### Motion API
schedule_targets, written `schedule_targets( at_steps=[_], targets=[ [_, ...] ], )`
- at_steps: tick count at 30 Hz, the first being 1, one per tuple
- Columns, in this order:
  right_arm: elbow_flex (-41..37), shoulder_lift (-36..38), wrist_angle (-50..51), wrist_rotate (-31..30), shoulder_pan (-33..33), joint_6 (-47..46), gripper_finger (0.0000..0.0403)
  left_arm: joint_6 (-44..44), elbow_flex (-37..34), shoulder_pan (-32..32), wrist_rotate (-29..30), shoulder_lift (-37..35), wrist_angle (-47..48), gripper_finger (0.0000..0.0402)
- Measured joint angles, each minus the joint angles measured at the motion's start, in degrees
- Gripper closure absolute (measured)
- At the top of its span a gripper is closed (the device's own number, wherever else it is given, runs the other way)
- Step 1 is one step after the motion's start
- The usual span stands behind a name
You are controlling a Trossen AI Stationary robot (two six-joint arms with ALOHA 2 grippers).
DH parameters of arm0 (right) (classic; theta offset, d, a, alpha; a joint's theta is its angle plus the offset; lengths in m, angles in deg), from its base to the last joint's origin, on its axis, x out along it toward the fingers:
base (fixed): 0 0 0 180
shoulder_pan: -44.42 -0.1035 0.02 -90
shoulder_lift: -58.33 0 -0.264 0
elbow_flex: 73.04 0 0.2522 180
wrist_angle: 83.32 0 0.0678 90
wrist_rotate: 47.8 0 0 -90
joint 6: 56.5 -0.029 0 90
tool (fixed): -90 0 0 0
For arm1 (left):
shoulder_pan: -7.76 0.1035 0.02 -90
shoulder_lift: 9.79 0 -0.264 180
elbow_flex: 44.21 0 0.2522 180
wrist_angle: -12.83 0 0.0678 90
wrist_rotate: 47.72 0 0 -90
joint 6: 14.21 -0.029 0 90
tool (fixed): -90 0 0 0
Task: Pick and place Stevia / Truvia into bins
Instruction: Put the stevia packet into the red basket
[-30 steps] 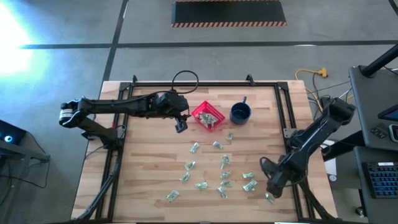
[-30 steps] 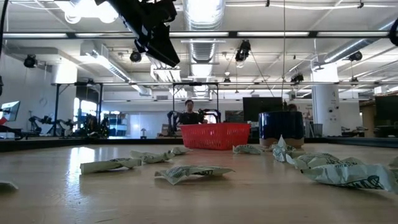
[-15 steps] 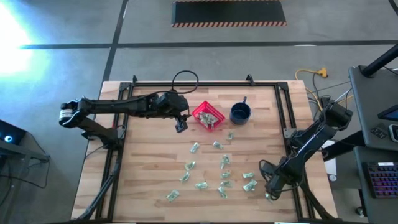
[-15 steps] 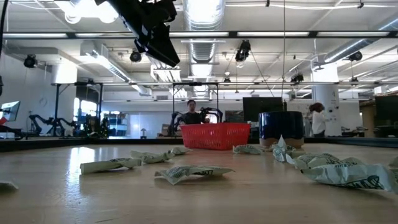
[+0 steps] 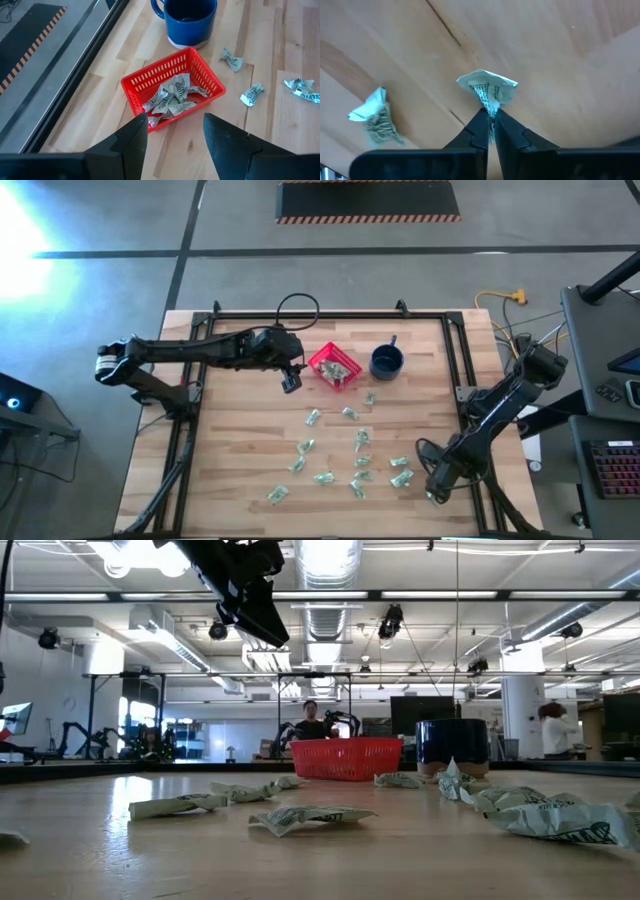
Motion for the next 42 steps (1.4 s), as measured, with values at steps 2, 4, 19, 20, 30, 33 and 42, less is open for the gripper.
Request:
schedule_targets(
  at_steps=[2, 4, 19, 20, 30, 33, 42],
  targets=[
    [0.31, 0.25, 0.28, -1.01, 0.02, -0.05, 0.0389, 0.04, 0.0, 0.0, -0.03, 0.0, 0.03, 0.0226],
    [0.9, 0.81, 0.29, -2.63, 0.12, 0.01, 0.039, 0.07, 0.0, 0.0, -0.17, -0.02, 0.17, 0.0226],
    [9.36, 11.77, 0.17, -37.28, 5.27, 16.84, 0.039, 1.5, 0.02, -0.02, -1.67, -0.15, 4.59, 0.0226],
    [10.05, 12.44, 0.17, -39.27, 6.1, 18.64, 0.039, 1.5, 0.02, -0.02, -1.7, -0.15, 5.03, 0.0226],
    [18.69, 14.38, -0.09, -46.75, 17.03, 40.31, 0.039, 1.46, 0.02, -0.02, -2.22, -0.32, 9.19, 0.0226],
    [20.97, 13.68, -0.18, -46.88, 20.8, 46.78, 0.039, 1.46, 0.02, -0.04, -3.29, -0.45, 10.0, 0.0226],
    [23.02, 10.4, -8.29, -45.36, 33.84, 64.92, 0.039, 5.13, -3.5, -0.07, -4.42, -2.81, 10.6, 0.0226]
  ],
)
